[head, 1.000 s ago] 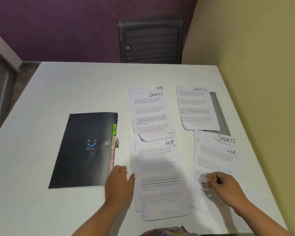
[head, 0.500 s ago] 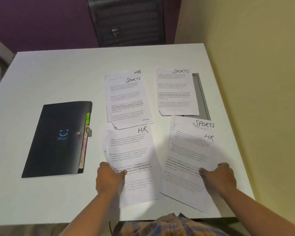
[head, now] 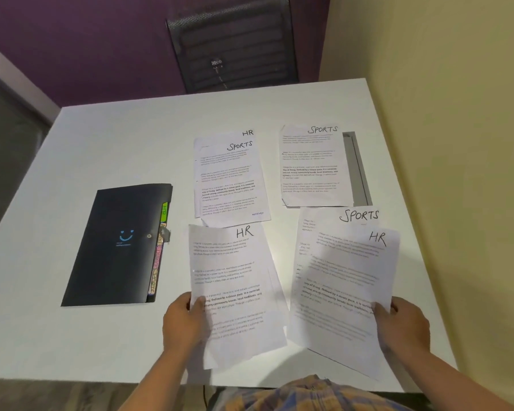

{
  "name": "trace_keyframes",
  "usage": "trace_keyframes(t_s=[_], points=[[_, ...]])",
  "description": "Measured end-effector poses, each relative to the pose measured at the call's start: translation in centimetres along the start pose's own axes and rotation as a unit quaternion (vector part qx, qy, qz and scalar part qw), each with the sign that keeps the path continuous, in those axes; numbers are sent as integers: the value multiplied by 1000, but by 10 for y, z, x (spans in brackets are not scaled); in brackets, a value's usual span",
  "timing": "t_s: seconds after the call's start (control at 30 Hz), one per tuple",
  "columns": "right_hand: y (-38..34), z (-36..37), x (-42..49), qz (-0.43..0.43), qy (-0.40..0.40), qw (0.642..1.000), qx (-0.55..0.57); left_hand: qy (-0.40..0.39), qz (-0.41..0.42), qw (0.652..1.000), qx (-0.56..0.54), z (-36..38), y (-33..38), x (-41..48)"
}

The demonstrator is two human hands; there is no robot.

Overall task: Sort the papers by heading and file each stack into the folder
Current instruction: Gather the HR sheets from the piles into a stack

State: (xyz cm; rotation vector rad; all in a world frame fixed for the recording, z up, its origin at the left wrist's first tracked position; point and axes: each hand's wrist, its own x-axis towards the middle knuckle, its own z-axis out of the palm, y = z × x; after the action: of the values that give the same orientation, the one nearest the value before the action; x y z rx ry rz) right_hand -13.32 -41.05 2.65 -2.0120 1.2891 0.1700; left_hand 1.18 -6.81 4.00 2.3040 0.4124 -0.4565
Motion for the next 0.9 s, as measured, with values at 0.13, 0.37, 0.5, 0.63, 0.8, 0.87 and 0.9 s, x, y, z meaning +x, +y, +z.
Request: trace_keyframes(t_s=[0.13, 0.37, 0.5, 0.63, 0.8, 0.87, 0.9], points=[[2, -8, -4, -20, 5, 998, 58, -3, 19, 997, -74, -4, 0, -15], [0, -26, -2, -16, 24, 991, 131, 7, 40, 985, -169, -11, 22, -35], [0, -34, 1, -3, 27, 955, 295, 8, 50, 977, -205, -15, 33, -41], [-15, -44, 0, 14, -12, 915, 403, 3, 33, 968, -250, -13, 41, -39], [-55, -40, -20, -12, -106, 903, 416, -30, 18, 958, -283, -6, 51, -32], [-72, -30, -30, -18, -130, 903, 409, -59, 10, 951, -304, -5, 56, -30], [-80, -23, -34, -21, -145, 906, 396, -80, 10, 946, -314, -5, 59, -29]])
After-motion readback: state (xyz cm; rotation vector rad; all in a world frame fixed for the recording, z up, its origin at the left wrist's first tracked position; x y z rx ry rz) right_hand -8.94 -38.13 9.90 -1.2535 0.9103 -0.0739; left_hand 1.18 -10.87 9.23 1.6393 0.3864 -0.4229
